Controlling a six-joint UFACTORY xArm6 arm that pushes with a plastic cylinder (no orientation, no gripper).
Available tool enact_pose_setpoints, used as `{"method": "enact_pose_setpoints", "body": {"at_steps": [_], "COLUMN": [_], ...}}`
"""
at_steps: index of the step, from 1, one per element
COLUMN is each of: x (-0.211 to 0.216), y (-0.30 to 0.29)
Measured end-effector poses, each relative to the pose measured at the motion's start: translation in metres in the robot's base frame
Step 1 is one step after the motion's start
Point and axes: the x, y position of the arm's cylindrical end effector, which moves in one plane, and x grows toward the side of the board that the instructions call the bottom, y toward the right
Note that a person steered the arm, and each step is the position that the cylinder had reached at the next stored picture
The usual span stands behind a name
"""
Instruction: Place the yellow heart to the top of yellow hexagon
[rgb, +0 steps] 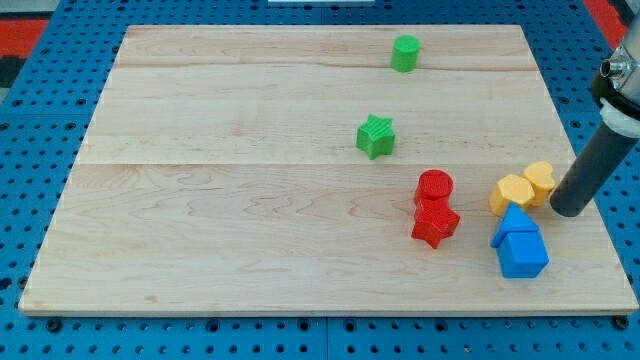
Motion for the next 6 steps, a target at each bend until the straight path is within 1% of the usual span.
{"method": "enact_pose_setpoints", "body": {"at_steps": [2,3,4,5,6], "x": [-0.031,-0.037,-0.045,-0.056,-0.100], "y": [-0.006,-0.011,-0.040,-0.041,-0.048]}}
